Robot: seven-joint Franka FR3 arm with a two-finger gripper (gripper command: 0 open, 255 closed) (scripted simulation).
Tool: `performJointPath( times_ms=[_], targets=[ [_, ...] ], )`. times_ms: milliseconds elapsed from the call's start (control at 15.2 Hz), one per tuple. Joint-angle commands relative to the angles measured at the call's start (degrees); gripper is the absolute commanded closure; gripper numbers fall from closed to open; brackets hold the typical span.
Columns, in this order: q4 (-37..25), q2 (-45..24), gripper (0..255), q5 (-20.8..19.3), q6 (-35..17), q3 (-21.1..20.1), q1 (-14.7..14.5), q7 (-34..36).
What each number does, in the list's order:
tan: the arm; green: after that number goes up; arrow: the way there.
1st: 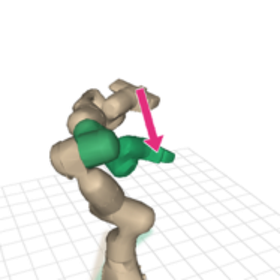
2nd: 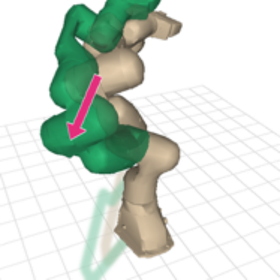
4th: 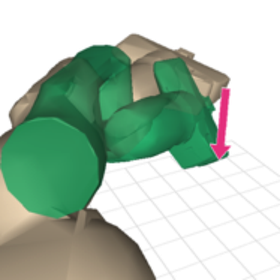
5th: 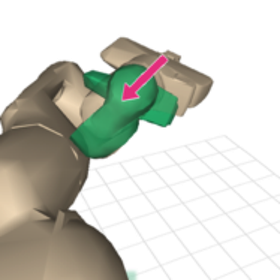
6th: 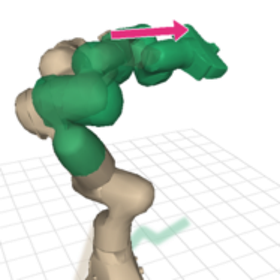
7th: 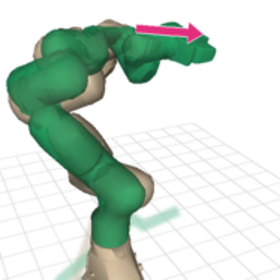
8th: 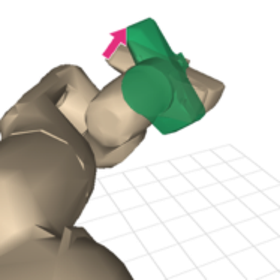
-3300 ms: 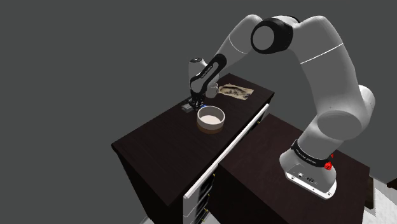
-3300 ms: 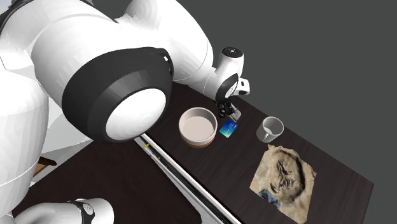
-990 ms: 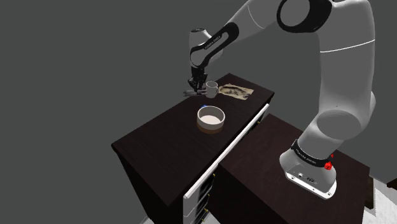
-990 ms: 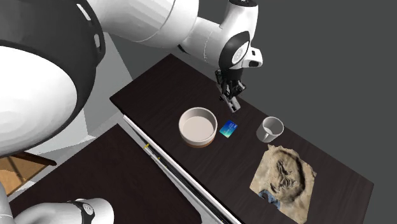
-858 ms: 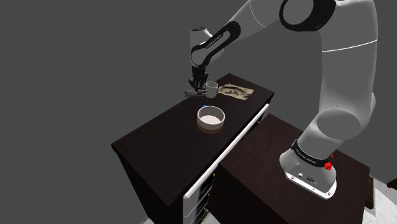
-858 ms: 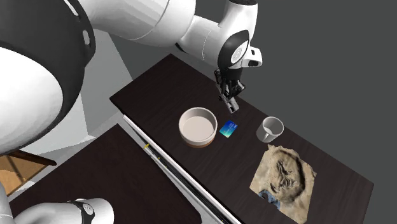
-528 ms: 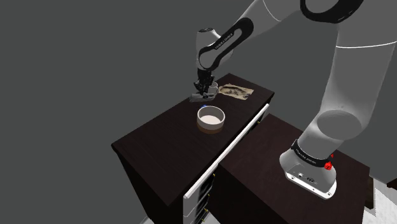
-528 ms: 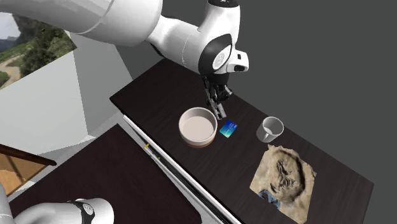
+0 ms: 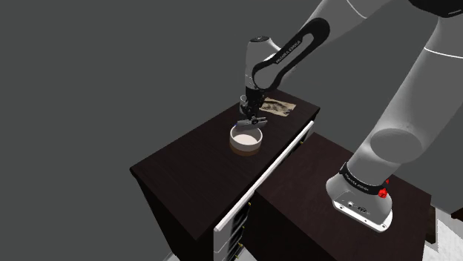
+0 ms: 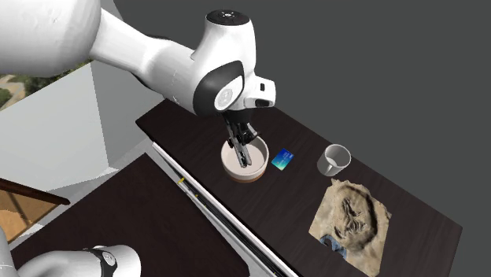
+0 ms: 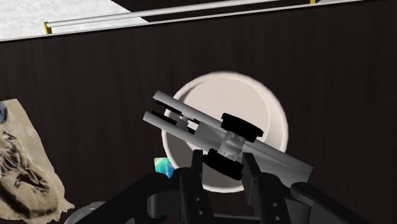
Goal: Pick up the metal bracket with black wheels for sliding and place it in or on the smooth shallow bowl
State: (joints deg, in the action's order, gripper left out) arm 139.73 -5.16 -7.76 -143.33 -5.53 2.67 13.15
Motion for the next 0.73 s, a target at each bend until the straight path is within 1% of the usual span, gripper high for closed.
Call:
performJointPath(
  times_ms=[0, 660],
  targets=[
    [2.3, 0.4, 255, -0.3, -1.9, -0.2, -0.3, 0.9],
    [2.3, -7.3, 255, -3.6, -9.5, 0.9, -0.7, 3.7]
  ],
)
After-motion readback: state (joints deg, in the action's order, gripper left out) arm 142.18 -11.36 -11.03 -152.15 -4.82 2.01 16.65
